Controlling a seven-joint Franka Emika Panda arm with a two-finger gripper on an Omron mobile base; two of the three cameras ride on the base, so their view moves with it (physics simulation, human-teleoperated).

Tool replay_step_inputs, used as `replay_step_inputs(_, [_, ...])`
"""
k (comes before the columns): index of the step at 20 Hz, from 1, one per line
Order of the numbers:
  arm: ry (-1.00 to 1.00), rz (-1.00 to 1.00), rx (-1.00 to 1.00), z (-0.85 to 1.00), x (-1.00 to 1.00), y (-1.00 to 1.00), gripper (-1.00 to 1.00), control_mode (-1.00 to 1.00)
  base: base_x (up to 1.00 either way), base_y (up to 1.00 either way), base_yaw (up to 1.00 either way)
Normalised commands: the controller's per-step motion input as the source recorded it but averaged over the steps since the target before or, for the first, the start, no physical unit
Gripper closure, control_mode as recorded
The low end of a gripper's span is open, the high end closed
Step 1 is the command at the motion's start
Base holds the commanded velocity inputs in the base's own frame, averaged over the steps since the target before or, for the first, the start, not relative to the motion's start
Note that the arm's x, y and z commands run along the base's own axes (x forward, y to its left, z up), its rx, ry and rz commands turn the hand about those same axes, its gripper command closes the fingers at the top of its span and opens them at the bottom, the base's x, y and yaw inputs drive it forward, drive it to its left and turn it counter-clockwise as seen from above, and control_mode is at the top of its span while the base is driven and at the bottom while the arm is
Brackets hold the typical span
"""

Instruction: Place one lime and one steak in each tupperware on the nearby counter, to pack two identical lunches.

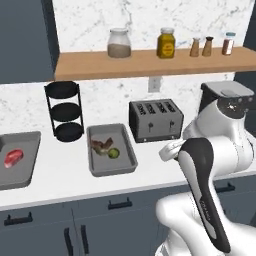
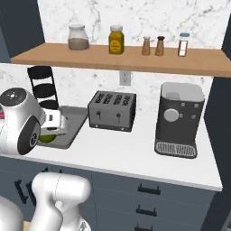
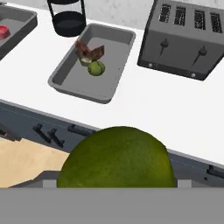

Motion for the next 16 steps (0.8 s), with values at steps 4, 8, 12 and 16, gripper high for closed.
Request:
replay_step_inputs(4, [0.0,0.0,0.0,0.0,0.0,0.0,1.0,1.0,0.34,1.0,0.0])
replay_step_inputs(8, [0.0,0.0,0.0,0.0,0.0,0.0,1.0,1.0,0.51,1.0,-0.01])
replay_step_inputs(12, [0.0,0.0,0.0,0.0,0.0,0.0,1.0,1.0,0.47,1.0,-0.02])
replay_step_inputs(16, [0.0,0.0,0.0,0.0,0.0,0.0,1.0,1.0,0.39,1.0,-0.04])
